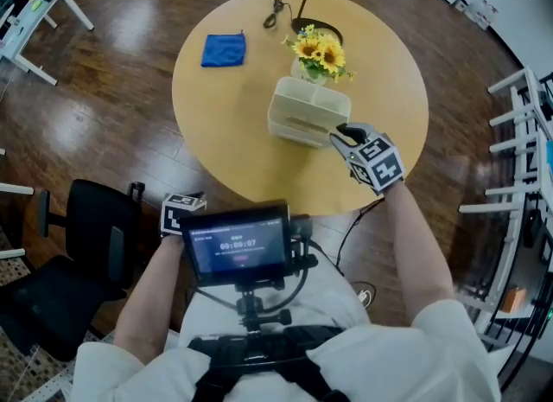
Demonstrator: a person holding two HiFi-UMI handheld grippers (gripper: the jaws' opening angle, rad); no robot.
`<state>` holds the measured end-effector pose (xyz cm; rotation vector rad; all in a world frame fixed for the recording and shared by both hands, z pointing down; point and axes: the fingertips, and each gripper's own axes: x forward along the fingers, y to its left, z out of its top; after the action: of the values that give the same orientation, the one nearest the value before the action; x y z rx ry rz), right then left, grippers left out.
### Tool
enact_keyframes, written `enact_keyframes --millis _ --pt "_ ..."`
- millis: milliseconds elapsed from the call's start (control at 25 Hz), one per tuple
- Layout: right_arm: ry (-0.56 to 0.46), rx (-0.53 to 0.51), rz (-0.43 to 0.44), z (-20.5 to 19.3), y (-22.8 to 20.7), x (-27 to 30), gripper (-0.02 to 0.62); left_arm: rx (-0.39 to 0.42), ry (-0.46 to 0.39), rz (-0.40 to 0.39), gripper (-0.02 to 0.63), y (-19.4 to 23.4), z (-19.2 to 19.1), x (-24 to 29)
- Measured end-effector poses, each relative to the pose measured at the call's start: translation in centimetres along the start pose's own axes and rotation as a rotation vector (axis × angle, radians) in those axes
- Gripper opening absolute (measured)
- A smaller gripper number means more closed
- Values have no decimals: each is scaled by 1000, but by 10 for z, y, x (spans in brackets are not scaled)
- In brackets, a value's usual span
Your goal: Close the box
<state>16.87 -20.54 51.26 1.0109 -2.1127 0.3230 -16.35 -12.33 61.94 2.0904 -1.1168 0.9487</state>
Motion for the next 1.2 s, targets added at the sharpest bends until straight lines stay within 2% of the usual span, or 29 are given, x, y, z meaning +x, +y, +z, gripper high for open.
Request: enact_keyframes --millis 160,320,560,720,840,960,1200 --pt "-41 238 -167 -57 10 -41 97 84 -11 -46 -6 1 10 -2" --pt "-43 444 -306 -125 46 -81 97 148 -21 -71 -6 8 15 -7" --pt "-38 680 -444 -206 117 -126 97 198 -39 -94 -6 12 9 -23" --pt "-50 791 -523 -238 155 -150 97 234 -56 -118 -6 3 1 -32" --pt "-65 855 -565 -254 199 -170 95 249 -68 -132 -6 1 -23 -55" --pt "-62 853 -590 -258 223 -178 95 246 -83 -141 -6 3 -36 -64" --pt "-42 844 -613 -261 223 -180 94 228 -90 -148 -6 6 -38 -56"
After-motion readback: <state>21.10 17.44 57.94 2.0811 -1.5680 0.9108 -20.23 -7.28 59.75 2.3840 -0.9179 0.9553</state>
